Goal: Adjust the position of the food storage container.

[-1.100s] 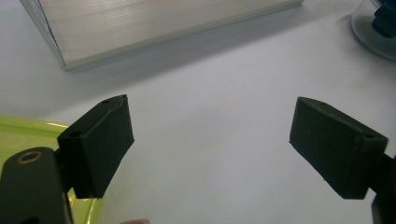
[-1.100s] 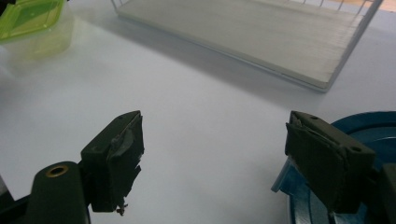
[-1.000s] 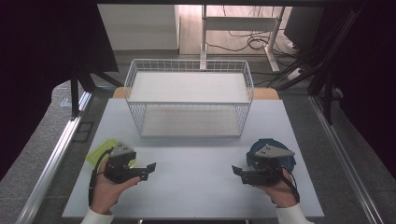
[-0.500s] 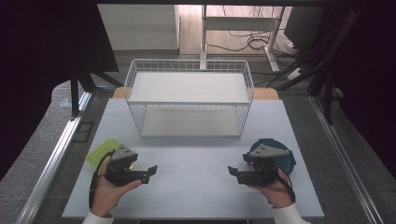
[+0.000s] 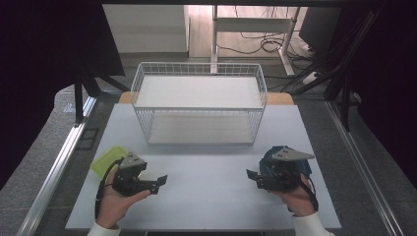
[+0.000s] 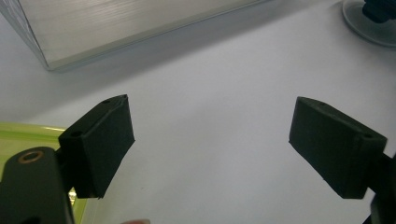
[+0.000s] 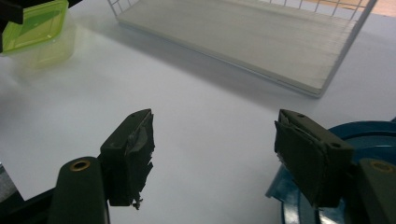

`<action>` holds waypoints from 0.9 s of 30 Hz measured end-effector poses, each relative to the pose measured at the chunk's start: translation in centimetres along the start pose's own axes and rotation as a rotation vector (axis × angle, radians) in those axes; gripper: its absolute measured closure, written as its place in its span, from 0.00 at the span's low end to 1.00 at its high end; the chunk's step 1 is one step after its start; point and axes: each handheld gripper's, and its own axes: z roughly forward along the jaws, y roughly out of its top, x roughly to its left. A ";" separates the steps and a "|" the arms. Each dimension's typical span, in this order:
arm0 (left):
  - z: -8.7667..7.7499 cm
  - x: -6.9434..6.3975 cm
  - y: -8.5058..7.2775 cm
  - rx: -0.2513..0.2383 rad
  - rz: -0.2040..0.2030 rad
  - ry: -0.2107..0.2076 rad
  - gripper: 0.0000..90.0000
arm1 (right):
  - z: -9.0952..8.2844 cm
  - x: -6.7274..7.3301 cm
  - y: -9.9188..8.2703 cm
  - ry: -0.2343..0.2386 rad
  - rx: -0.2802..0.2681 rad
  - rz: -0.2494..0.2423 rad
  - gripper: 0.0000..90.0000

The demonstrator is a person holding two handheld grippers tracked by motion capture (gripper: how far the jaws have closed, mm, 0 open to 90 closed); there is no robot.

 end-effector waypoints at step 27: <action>0.3 -0.5 -0.1 0.031 0.023 -0.020 0.16 | -1.6 -6.9 5.0 -0.092 0.181 0.097 0.50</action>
